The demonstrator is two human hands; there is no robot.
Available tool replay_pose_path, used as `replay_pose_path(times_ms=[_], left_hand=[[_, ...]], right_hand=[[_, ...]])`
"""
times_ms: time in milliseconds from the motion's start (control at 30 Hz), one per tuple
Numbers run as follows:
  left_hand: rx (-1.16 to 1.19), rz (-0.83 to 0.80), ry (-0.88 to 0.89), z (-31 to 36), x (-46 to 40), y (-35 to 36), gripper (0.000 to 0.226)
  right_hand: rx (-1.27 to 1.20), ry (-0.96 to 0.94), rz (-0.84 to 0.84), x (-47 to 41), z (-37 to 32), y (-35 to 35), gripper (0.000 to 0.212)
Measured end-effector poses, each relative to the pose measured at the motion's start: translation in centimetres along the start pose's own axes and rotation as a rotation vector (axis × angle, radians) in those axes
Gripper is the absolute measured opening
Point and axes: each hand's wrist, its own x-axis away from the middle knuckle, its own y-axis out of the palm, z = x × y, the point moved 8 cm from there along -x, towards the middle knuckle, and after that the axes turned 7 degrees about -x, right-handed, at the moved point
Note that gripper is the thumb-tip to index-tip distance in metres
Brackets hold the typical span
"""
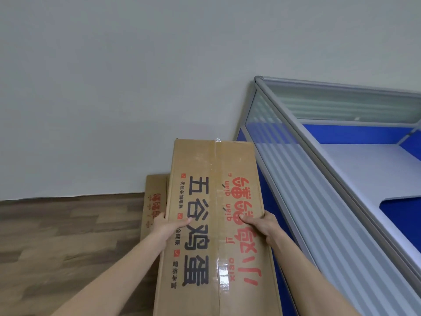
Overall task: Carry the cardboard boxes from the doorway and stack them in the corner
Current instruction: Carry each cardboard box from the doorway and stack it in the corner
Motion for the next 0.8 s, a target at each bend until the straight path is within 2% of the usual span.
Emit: replay_pose_path(times_ms=[267, 367, 500, 533, 633, 700, 767, 800], left_hand=[[0.051, 0.032, -0.086, 5.6, -13.8, 3.3, 0.096], [0.064, 0.066, -0.12, 7.4, -19.7, 4.6, 0.109], [0.063, 0.063, -0.152, 8.3, -27.2, 5.8, 0.136], [0.043, 0.069, -0.151, 8.7, -29.1, 6.1, 0.134], [0.007, 0.086, -0.161, 9.7, -32.8, 7.5, 0.108], [0.005, 0.08, -0.168, 9.9, -35.7, 8.5, 0.112], [0.006, 0.061, -0.179, 9.5, -38.9, 9.5, 0.127], [0.002, 0.056, -0.181, 9.5, -40.2, 9.8, 0.125]], right_hand=[[0.005, 0.08, -0.067, -17.1, -4.0, 1.8, 0.088], [0.009, 0.119, -0.102, -24.0, -5.5, 2.6, 0.086], [0.03, 0.168, -0.122, -31.2, -6.5, 3.5, 0.096], [0.033, 0.172, -0.122, -33.3, -6.7, 3.8, 0.098], [0.068, 0.2, -0.124, -37.7, -6.5, 4.2, 0.102], [0.073, 0.197, -0.089, -40.5, -6.3, 4.1, 0.094], [0.09, 0.209, -0.031, -43.4, -5.3, 3.9, 0.096], [0.108, 0.211, -0.01, -44.5, -5.2, 4.0, 0.1]])
